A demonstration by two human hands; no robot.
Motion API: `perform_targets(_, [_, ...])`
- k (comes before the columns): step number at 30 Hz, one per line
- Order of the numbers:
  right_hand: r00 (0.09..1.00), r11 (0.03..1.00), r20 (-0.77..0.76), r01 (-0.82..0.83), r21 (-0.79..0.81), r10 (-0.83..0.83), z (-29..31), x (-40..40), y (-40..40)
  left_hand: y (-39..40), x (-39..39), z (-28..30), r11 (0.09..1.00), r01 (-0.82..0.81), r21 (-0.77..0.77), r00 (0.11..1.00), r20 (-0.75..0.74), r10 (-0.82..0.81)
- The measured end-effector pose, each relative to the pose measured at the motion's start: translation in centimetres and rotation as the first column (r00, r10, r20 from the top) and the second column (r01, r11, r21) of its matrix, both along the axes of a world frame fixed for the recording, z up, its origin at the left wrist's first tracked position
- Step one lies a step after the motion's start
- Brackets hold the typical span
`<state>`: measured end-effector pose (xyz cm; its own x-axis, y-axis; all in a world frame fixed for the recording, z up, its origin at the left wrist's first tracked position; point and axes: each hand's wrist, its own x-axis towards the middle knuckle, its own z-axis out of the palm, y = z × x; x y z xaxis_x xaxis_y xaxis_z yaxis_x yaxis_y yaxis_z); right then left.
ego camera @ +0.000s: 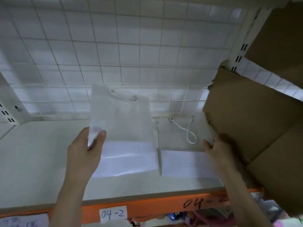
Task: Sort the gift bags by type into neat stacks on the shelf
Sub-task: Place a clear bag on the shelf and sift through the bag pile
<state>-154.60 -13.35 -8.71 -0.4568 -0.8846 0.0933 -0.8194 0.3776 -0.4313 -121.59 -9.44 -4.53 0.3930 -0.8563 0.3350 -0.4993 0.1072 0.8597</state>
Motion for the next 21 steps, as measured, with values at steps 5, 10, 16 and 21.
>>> perform_targets(5, [0.993, 0.993, -0.049, -0.109, 0.051, 0.112, -0.6, -1.4, -0.8, -0.4, -3.4, 0.2, 0.999, -0.032, 0.040, 0.998, -0.050, 0.034])
perform_targets(10, [0.988, 0.990, -0.059, -0.140, 0.018, 0.141, -1.1, -1.7, -1.2, -0.6, -6.1, 0.0, 0.997, -0.007, 0.077, 0.992, -0.129, 0.017])
perform_targets(16, [0.976, 0.981, -0.129, -0.185, -0.054, 0.177, -1.2, -4.4, -0.4, -1.4, -10.3, -0.3, 0.993, 0.099, 0.070, 0.981, -0.176, -0.085])
perform_targets(21, [0.971, 0.971, -0.080, -0.232, -0.060, 0.227, -1.3, -5.1, 0.0, -3.2, -14.6, -2.0, 0.986, 0.121, 0.116, 0.985, -0.140, -0.104])
